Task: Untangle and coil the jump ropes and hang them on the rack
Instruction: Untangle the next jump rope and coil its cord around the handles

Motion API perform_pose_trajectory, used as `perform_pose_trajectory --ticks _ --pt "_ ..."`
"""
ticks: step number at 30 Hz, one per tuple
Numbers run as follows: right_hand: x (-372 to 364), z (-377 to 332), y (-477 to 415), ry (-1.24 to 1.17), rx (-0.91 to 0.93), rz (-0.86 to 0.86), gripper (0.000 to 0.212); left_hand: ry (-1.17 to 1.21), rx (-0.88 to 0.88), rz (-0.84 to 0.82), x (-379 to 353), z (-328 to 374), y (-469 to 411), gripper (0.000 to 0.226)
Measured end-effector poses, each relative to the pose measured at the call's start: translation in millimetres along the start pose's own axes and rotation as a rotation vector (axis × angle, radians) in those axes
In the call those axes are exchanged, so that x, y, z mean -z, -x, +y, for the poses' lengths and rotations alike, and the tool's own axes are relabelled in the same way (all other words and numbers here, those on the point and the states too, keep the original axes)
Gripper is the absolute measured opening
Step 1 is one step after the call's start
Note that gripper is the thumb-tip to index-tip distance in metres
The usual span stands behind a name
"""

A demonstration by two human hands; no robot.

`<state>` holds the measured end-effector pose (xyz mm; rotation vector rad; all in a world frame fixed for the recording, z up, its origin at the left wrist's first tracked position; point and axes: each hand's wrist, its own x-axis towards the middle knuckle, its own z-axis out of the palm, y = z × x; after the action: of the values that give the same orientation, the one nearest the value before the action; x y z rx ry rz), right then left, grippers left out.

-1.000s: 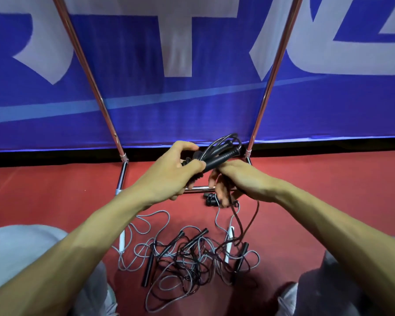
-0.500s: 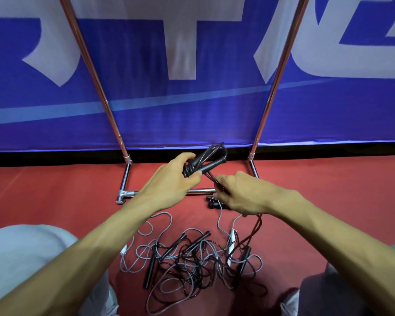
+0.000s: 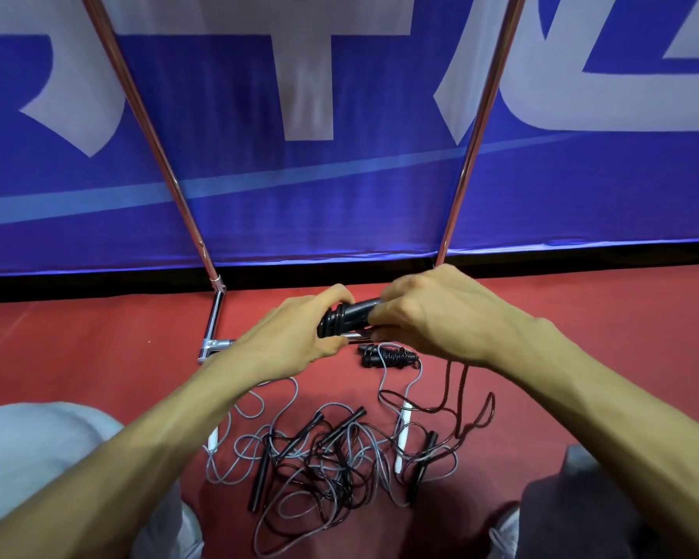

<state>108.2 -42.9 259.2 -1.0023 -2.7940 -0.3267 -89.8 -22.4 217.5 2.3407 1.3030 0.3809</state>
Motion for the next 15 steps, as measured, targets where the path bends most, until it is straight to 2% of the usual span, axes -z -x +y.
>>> perform_pose_trajectory --ticks 2,6,8,11,13,15 --pt "4 6 4 -0.007 -0.003 0.161 0.016 -0.051 -0.029 0.021 -1 2 0 0.028" --pt "2 10 6 -0.139 -0.066 0.212 0.036 -0.143 -0.051 0.021 -6 6 3 0.033" --pt "-2 13 5 -0.238 -0.136 0.152 0.043 -0.137 -0.080 -0.029 -7 6 5 0.034" --pt "-4 18 4 -0.447 -0.325 0.032 0.049 -0.073 -0.167 -0.065 -7 10 9 0.049" --pt "-5 22 6 -0.672 -0.420 -0.049 0.038 -0.009 -0.232 -0.012 -7 15 12 0.054" --pt "-9 26 8 -0.947 -0.435 -0.107 0.021 0.045 -0.286 0.066 -3 19 14 0.053"
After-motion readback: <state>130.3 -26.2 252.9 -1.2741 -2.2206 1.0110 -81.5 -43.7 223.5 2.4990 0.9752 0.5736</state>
